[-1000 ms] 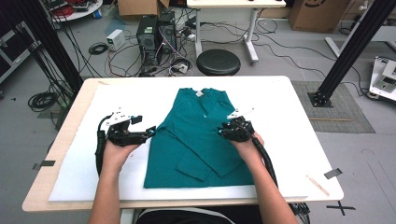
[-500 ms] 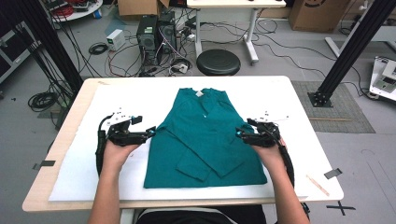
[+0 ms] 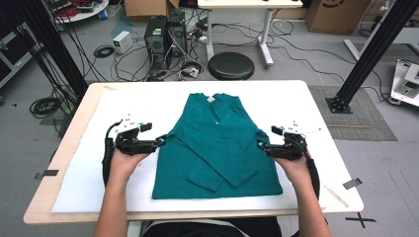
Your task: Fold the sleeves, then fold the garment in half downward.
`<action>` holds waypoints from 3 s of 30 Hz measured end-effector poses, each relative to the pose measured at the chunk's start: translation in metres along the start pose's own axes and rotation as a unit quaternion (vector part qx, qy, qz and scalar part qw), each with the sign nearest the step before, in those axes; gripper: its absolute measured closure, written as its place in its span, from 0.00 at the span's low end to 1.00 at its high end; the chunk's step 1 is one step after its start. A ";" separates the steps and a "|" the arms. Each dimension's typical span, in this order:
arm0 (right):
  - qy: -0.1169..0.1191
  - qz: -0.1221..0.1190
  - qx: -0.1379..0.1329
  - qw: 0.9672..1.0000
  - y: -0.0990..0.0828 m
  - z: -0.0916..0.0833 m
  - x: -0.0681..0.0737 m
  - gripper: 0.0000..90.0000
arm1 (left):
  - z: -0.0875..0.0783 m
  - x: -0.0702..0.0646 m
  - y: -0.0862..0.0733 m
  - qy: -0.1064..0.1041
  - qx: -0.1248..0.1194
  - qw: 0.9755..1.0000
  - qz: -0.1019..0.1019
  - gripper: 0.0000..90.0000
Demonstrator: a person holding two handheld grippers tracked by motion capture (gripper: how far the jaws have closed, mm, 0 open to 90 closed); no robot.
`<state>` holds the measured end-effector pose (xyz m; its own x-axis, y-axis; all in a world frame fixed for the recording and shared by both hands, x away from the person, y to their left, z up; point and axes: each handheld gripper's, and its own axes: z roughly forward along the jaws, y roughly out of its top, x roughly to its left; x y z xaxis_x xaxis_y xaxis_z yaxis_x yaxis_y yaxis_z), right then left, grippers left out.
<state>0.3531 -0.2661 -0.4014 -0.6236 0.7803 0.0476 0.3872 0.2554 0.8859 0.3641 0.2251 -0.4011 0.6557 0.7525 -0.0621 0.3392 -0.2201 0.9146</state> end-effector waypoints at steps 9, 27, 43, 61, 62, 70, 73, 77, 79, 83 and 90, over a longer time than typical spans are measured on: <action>-0.003 -0.002 -0.001 1.000 0.000 -0.002 -0.001 0.25 | 0.003 0.000 0.001 0.001 0.004 1.000 0.001 0.25; -0.021 -0.017 -0.007 1.000 0.024 -0.007 -0.012 0.25 | 0.022 -0.002 0.022 0.005 0.010 1.000 -0.002 0.25; -0.022 -0.029 0.022 0.999 0.056 0.021 -0.024 0.25 | 0.064 0.014 0.044 -0.004 0.042 0.999 -0.010 0.25; -0.027 -0.032 0.061 0.997 0.085 0.057 -0.038 0.25 | 0.112 0.036 0.066 0.023 0.099 0.995 -0.007 0.26; -0.028 -0.034 0.066 0.997 0.086 0.060 -0.039 0.25 | 0.114 0.037 0.068 0.021 0.095 0.995 -0.010 0.25; -0.030 -0.016 0.082 0.996 0.088 0.083 -0.051 0.25 | 0.136 0.045 0.076 0.024 0.113 0.993 -0.013 0.25; -0.030 -0.014 0.095 0.995 0.084 0.093 -0.056 0.24 | 0.144 0.047 0.073 0.024 0.120 0.992 -0.018 0.25; -0.031 -0.002 0.105 0.994 0.078 0.105 -0.064 0.25 | 0.158 0.053 0.065 0.025 0.137 0.990 -0.025 0.25; -0.032 0.004 0.115 0.993 0.075 0.111 -0.068 0.25 | 0.163 0.055 0.060 0.027 0.147 0.988 -0.028 0.25; -0.031 0.009 0.133 0.991 0.067 0.124 -0.073 0.25 | 0.172 0.058 0.048 0.027 0.168 0.985 -0.036 0.25; -0.027 0.012 0.162 0.986 0.055 0.151 -0.074 0.28 | 0.178 0.061 0.034 0.032 0.176 0.983 -0.041 0.25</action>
<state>0.5228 -0.2241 -0.4262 -0.5772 0.8158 0.0347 0.6046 0.3984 0.6897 0.5357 0.1528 -0.4445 0.5766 0.8115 -0.0951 0.6090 -0.3493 0.7121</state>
